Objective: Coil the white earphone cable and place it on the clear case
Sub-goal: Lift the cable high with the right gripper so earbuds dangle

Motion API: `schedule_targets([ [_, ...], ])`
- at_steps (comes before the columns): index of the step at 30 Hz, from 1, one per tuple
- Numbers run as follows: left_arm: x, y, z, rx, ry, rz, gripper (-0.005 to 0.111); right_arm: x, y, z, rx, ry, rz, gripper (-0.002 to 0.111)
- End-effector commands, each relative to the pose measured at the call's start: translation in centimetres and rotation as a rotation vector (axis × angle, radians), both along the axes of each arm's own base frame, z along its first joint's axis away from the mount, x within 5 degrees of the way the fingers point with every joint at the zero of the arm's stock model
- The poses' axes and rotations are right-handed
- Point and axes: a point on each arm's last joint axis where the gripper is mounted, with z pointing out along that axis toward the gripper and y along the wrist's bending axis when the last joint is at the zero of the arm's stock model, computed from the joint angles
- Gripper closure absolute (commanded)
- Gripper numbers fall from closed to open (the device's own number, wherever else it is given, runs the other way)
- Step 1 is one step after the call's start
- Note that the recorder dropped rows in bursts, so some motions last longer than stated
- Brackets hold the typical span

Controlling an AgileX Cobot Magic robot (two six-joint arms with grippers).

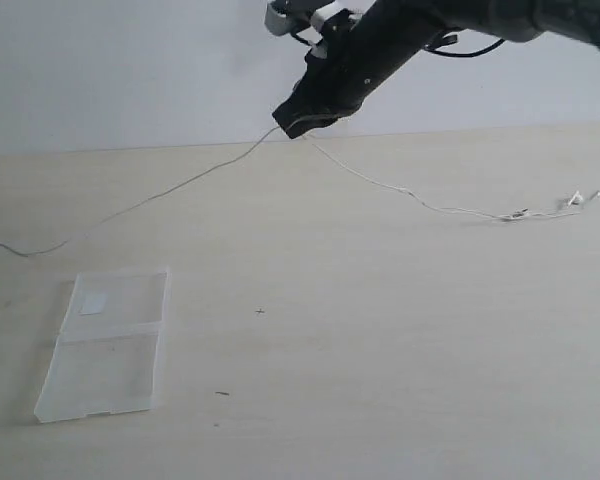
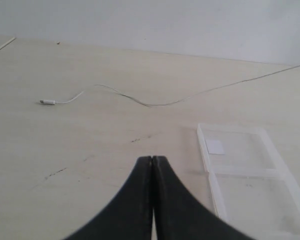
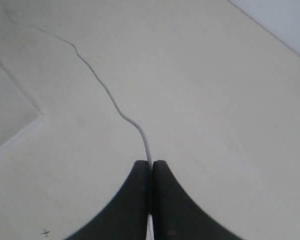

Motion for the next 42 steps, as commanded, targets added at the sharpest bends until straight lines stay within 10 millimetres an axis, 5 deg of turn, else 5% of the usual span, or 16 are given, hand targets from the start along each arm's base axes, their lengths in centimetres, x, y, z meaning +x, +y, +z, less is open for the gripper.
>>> schedule_targets([
  [1,0.0,0.0,0.1,0.000,-0.011,0.003,0.107,-3.6,-1.1,4.2,0.067,-0.015,0.021,0.108],
  [7,0.0,0.0,0.1,0.000,-0.011,0.003,0.107,-9.9,-2.3,9.0,0.306,-0.192,0.064,0.108],
  [13,0.0,0.0,0.1,0.000,-0.011,0.003,0.107,-13.7,-3.4,13.1,0.488,-0.336,0.053,0.108],
  [21,0.0,0.0,0.1,0.002,-0.011,0.003,0.107,-16.1,-3.6,16.7,0.636,-0.435,0.138,0.108],
  [27,0.1,0.1,0.8,0.187,-0.056,-0.027,0.107,-17.6,-4.1,19.0,0.697,-0.496,0.156,0.108],
  [42,0.3,0.2,2.7,-0.165,-0.347,0.042,0.107,-19.3,-5.0,27.0,0.729,-0.751,0.183,0.108],
])
